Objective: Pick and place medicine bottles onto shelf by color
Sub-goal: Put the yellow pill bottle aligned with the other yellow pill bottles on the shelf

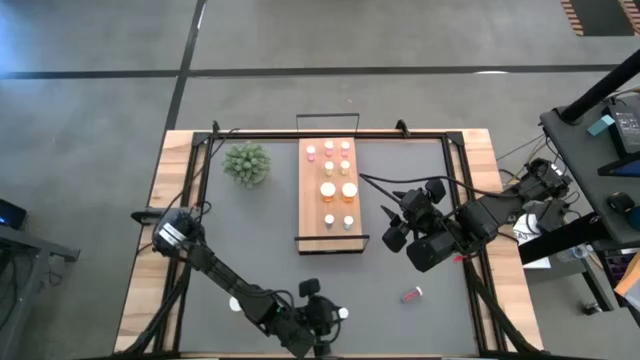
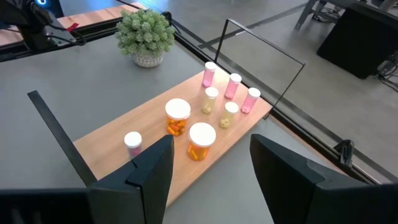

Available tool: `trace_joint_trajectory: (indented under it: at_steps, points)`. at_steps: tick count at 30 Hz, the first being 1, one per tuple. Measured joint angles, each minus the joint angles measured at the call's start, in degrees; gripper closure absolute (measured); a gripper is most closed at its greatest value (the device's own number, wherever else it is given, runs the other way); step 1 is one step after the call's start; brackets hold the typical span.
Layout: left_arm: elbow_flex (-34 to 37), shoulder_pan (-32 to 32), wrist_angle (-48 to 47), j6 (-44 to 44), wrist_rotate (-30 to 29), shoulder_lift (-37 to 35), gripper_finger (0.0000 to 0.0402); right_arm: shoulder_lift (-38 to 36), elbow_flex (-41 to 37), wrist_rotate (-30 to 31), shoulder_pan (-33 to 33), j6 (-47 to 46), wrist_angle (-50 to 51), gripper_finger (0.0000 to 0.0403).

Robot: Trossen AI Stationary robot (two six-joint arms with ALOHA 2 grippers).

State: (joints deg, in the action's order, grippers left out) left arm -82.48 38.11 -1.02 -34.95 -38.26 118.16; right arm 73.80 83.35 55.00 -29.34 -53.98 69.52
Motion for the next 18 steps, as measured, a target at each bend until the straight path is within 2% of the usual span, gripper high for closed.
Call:
trace_joint_trajectory:
  at_steps: [13, 18]
  points:
    - [0.1, -3.1, 0.1, 8.8, -3.0, -13.9, 0.0311, 0.0, 0.0, 0.0, 0.0, 0.0, 0.0, 0.0199]
    - [0.3, -4.3, -1.0, 13.3, -6.0, -19.8, 0.0311, 0.0, 0.0, 0.0, 0.0, 0.0, 0.0, 0.0199]
